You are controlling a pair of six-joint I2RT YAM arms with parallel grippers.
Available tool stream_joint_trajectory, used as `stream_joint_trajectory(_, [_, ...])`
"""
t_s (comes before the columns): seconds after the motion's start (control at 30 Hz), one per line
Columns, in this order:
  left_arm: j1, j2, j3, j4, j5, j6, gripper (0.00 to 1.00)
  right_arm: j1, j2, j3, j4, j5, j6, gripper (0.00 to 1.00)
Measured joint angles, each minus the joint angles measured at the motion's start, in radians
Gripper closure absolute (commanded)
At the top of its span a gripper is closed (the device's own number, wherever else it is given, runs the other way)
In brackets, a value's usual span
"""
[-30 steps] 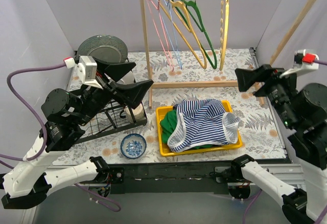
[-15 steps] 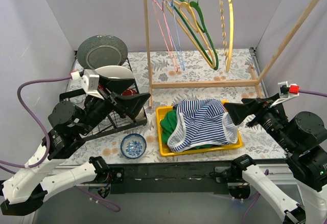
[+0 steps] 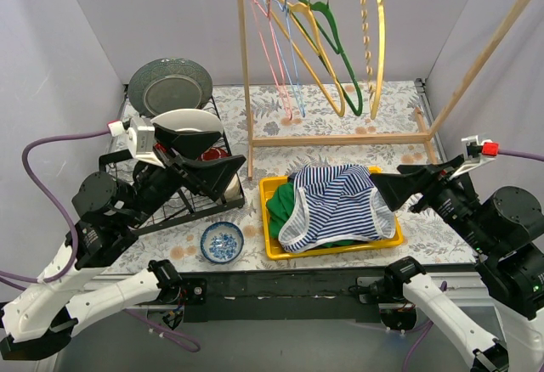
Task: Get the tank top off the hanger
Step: Reset both arms
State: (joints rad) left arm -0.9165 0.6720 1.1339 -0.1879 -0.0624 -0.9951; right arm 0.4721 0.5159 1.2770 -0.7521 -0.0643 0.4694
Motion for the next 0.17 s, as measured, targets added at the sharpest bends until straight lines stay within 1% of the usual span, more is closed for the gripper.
stream_joint_trajectory(0.17, [0.0,-0.001,0.0,0.0,0.003,-0.006,0.02,0.0,-0.006,0.0,0.001,-0.007,0.003,0.01])
